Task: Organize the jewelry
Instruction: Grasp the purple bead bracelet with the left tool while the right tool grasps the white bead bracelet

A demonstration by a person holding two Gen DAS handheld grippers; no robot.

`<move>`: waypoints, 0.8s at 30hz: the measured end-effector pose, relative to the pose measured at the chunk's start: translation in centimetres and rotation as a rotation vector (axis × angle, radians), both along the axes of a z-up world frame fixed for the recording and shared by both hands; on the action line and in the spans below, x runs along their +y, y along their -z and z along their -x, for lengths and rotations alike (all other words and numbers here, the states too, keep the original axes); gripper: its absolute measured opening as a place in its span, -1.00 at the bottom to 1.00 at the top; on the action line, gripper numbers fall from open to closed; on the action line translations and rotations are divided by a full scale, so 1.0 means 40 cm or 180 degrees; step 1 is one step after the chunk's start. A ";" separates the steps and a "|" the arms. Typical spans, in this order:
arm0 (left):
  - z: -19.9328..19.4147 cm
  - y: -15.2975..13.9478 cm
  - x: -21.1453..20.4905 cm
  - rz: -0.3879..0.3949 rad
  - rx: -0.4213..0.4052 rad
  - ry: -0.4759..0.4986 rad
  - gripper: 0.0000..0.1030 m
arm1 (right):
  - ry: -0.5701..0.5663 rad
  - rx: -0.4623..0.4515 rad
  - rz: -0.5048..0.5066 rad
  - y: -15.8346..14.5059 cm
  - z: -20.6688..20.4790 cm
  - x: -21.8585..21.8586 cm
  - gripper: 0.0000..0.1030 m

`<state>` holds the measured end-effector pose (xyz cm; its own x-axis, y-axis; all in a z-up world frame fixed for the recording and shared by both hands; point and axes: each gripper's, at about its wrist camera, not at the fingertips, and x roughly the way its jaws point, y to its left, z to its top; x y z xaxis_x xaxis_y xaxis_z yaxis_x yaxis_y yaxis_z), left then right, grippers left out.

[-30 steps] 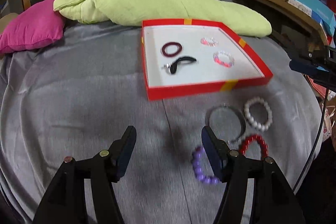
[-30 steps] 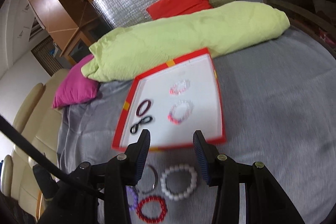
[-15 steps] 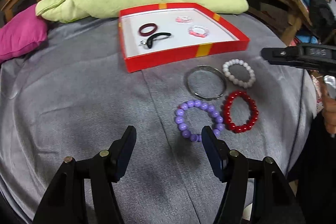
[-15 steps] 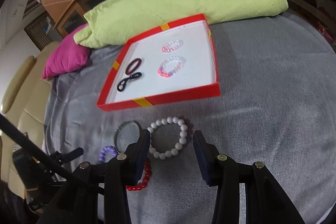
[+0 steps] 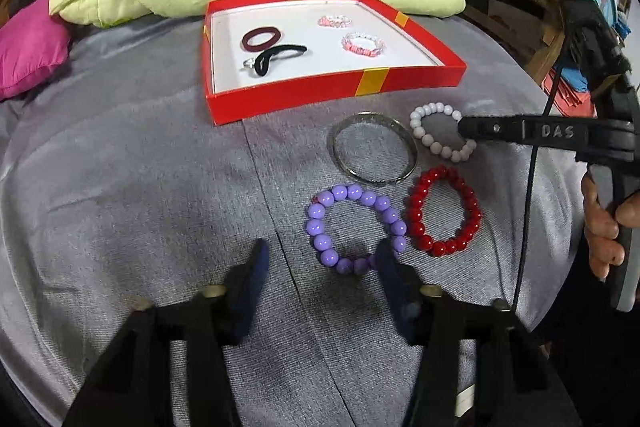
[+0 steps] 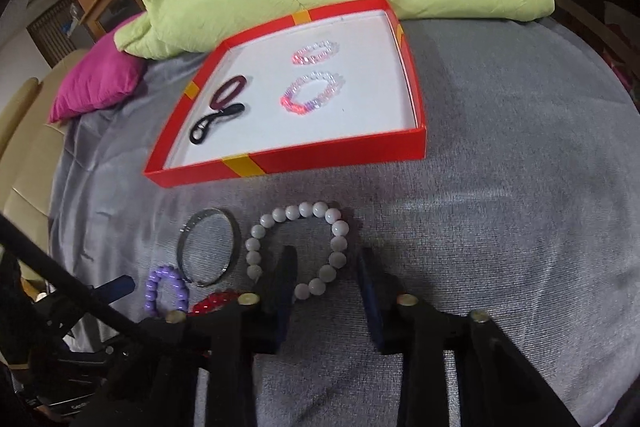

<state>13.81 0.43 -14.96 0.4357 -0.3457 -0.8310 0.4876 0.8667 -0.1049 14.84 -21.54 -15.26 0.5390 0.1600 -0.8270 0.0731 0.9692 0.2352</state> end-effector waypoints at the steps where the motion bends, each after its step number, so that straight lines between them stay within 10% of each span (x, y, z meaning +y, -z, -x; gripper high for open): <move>1: -0.002 0.000 0.002 0.0036 0.0019 -0.0010 -0.20 | 0.0018 -0.0008 0.0038 0.004 -0.002 0.002 -0.64; 10: -0.014 0.005 -0.014 -0.0158 -0.0210 -0.0129 -0.82 | -0.0013 -0.0172 0.0279 -0.002 0.006 0.029 -0.70; 24: -0.009 -0.064 0.022 0.0076 -0.0570 -0.0280 -0.82 | 0.0114 -0.0498 -0.0011 -0.065 0.031 -0.013 -0.71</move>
<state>14.19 1.31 -12.41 0.6053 -0.3184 -0.7295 0.4228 0.9051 -0.0443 13.59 -22.06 -12.67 0.6665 0.1411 -0.7320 0.0697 0.9658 0.2496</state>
